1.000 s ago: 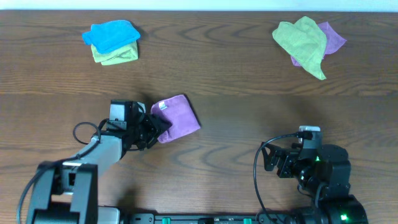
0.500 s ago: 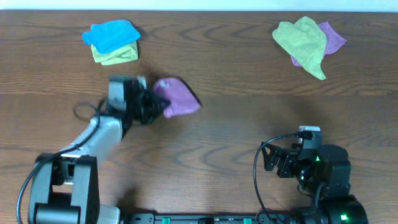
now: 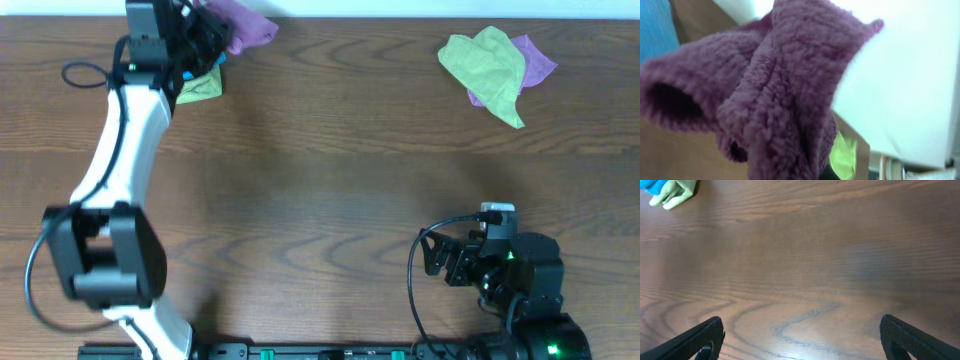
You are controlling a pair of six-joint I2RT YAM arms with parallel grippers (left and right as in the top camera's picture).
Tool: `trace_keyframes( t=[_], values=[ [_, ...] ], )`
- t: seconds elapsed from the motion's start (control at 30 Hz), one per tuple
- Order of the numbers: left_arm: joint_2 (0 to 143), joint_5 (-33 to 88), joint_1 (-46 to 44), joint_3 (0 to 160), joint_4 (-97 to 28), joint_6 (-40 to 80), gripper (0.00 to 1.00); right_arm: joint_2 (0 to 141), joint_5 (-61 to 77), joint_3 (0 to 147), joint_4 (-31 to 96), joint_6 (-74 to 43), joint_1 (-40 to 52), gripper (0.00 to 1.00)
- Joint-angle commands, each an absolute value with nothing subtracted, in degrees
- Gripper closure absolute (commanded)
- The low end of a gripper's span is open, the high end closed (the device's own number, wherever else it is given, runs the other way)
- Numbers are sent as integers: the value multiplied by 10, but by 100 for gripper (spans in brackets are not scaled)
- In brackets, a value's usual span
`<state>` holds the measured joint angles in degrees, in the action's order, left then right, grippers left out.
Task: Fold the cloth
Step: 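Carry the folded purple cloth to the blue-yellow pile with left gripper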
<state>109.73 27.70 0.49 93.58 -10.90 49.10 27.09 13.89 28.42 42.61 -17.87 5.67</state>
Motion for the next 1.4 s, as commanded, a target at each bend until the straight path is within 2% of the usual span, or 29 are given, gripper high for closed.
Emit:
trace_keyframes(
  t=[0.0, 0.23, 0.87, 1.37],
  values=[
    [1147, 263, 33, 1000, -110, 480, 94, 268, 139, 283, 427, -188, 52, 1],
    [1220, 262, 70, 1064, -100, 480, 95, 268, 139, 283, 427, -188, 52, 1],
    [1288, 204, 85, 1066, -138, 413, 94, 268, 139, 283, 427, -188, 52, 1],
    [1298, 84, 91, 1065, -279, 325, 93, 268, 139, 283, 427, -189, 52, 1]
  ],
)
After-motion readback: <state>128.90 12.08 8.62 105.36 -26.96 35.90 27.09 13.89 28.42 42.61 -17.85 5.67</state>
